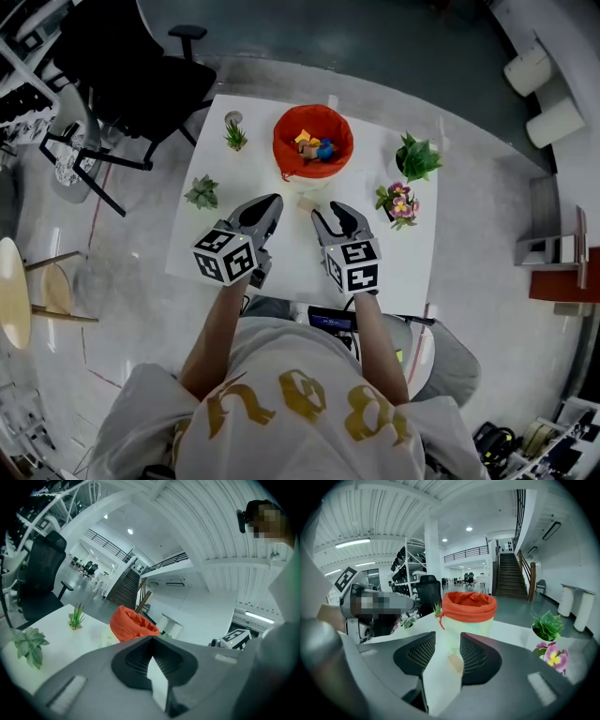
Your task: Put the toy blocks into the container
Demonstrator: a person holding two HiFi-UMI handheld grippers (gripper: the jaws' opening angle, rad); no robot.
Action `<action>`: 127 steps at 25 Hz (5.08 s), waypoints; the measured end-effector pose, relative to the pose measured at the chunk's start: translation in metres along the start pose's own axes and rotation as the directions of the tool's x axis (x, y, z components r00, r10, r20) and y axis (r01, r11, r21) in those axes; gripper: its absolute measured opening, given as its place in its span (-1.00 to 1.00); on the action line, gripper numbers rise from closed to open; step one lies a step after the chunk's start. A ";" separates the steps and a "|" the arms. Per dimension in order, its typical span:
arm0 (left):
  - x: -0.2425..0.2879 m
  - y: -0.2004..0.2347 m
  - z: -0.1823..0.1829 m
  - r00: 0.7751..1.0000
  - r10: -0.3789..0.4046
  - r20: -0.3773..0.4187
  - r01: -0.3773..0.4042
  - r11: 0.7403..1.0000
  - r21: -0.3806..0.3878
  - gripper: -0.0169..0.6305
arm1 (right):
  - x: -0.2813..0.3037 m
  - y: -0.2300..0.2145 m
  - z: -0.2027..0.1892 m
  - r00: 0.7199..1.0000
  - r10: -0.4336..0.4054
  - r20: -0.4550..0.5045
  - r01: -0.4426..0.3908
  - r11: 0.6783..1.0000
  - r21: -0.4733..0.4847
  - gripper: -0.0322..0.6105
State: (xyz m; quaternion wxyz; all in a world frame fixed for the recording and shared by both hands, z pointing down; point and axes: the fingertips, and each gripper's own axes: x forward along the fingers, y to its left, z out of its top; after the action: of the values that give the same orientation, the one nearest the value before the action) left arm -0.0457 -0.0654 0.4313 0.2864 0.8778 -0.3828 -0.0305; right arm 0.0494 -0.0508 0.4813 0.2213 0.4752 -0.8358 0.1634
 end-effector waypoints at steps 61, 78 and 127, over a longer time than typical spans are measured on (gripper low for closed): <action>0.055 0.094 -0.089 0.958 0.036 -0.283 -0.074 0.990 -0.124 -0.95 | 0.117 -0.024 -0.121 0.884 0.052 -0.465 -0.121 0.985 -0.119 -0.29; 0.050 0.087 -0.083 0.965 0.029 -0.261 -0.061 0.992 -0.114 -0.95 | 0.105 -0.015 -0.127 0.876 0.051 -0.479 -0.131 0.982 -0.134 -0.38; 0.031 0.004 0.006 0.999 -0.036 -0.031 0.036 0.999 -0.027 -0.95 | 0.012 -0.017 -0.004 1.000 0.011 -0.026 -0.010 0.999 0.045 -0.38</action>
State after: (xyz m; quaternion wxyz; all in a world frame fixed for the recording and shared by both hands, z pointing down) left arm -0.0281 -0.0919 0.4332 0.3035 0.8810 -0.3620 -0.0271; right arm 0.0597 -0.0659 0.4918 0.2208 0.4735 -0.8313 0.1895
